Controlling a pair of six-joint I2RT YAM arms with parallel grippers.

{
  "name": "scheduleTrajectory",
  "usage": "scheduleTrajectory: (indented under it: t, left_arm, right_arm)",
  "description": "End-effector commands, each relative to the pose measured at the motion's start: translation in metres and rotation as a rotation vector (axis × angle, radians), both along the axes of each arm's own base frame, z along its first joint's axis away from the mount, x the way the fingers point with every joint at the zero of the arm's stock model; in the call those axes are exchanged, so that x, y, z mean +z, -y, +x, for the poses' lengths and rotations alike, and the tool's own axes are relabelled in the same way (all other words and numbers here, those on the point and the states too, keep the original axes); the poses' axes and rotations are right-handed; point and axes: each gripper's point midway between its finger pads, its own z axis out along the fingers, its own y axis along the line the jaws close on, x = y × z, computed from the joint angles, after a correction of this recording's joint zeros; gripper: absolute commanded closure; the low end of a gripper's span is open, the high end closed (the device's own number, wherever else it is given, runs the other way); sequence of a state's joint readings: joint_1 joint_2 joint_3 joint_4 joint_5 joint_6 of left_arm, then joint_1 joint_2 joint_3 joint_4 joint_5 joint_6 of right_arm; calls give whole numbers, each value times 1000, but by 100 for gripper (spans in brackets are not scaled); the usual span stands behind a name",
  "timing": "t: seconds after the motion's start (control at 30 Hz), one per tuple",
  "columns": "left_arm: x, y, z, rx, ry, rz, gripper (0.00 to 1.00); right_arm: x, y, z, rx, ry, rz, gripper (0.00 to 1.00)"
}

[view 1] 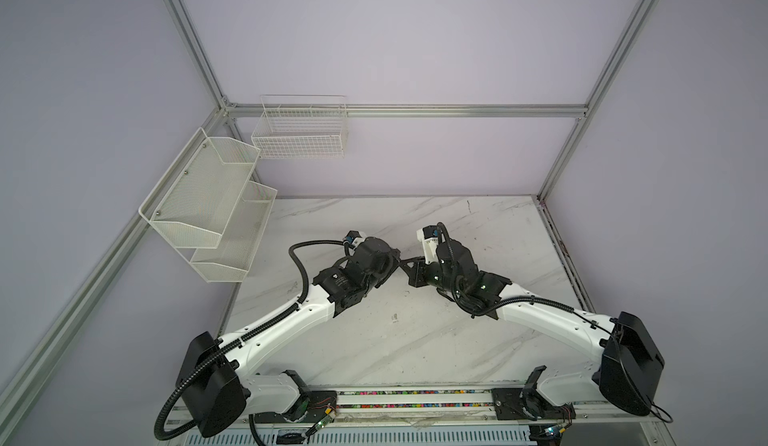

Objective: Unlock with the key

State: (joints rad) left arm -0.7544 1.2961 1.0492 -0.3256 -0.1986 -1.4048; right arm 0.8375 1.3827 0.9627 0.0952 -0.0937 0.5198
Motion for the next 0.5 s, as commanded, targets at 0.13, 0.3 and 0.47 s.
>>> scheduleTrajectory:
  t: [0.13, 0.3, 0.47]
  left_arm:
    - [-10, 37, -30, -170, -94, -88, 94]
    - [-12, 40, -34, -196, -74, -54, 94]
    - [-19, 36, -38, -222, -56, -9, 94]
  right_arm:
    - [67, -13, 8, 7, 119, 228, 100]
    - [86, -34, 4, 92, -6, 383, 100]
    - [112, -30, 3, 126, -43, 499, 100]
